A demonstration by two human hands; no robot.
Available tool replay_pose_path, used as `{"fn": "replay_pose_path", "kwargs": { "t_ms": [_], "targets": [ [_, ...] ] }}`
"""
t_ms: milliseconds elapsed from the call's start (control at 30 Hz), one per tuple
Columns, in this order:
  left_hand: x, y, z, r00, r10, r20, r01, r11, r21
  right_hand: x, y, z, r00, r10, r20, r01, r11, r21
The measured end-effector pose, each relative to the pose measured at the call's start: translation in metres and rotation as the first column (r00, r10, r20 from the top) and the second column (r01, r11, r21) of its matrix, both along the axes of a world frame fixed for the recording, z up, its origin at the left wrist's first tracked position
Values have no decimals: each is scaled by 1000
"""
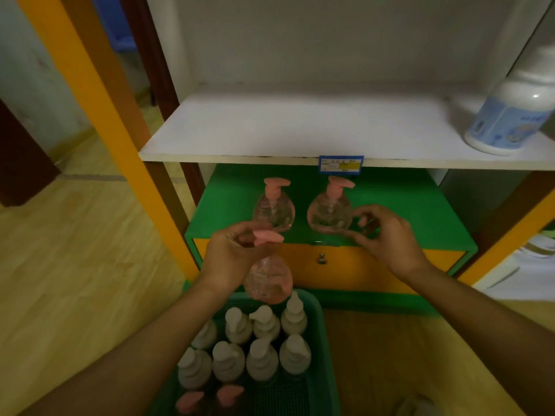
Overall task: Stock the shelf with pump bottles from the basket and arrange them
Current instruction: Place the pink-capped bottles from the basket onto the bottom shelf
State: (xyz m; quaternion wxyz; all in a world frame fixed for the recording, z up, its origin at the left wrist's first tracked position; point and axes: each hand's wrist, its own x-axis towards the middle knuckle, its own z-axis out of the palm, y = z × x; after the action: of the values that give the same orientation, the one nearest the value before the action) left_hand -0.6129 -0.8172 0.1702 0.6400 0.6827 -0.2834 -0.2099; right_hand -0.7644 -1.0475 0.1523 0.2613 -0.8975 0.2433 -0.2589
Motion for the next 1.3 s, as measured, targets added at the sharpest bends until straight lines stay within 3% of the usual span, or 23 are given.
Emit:
{"fn": "replay_pose_path", "kwargs": {
  "t_ms": [167, 267, 400, 600, 800, 967, 1100, 1300],
  "targets": [
    [-23, -30, 17, 996, -70, 50, 68, 997, 33, -2, 25, 12, 967, 241, -79, -210, 937, 280],
    [-35, -49, 29, 970, -192, 148, 182, 980, 78, -3, 30, 21, 921, 374, -113, -298, 859, 417],
    [-46, -66, 45, 871, -420, 255, 390, 907, 160, -18, 20, 32, 873, 442, -206, -305, 825, 476],
    [-47, -80, 59, 835, -482, 264, 464, 876, 131, -36, 4, 53, 820, 495, -288, -333, 822, 463],
    [-51, -83, 63, 802, -559, 211, 548, 829, 114, -35, 9, 60, 871, 422, -254, -307, 869, 389],
    [-52, -88, 58, 816, -518, 255, 496, 855, 151, -37, 12, 54, 924, 345, -166, -273, 898, 344],
    [-45, -88, 50, 852, -377, 364, 342, 926, 159, -46, -10, 53, 986, 159, -54, -133, 937, 322],
    [-33, -73, 19, 899, -392, 195, 351, 911, 217, -50, -54, 48, 993, -104, -51, 114, 951, 289]
  ]
}}
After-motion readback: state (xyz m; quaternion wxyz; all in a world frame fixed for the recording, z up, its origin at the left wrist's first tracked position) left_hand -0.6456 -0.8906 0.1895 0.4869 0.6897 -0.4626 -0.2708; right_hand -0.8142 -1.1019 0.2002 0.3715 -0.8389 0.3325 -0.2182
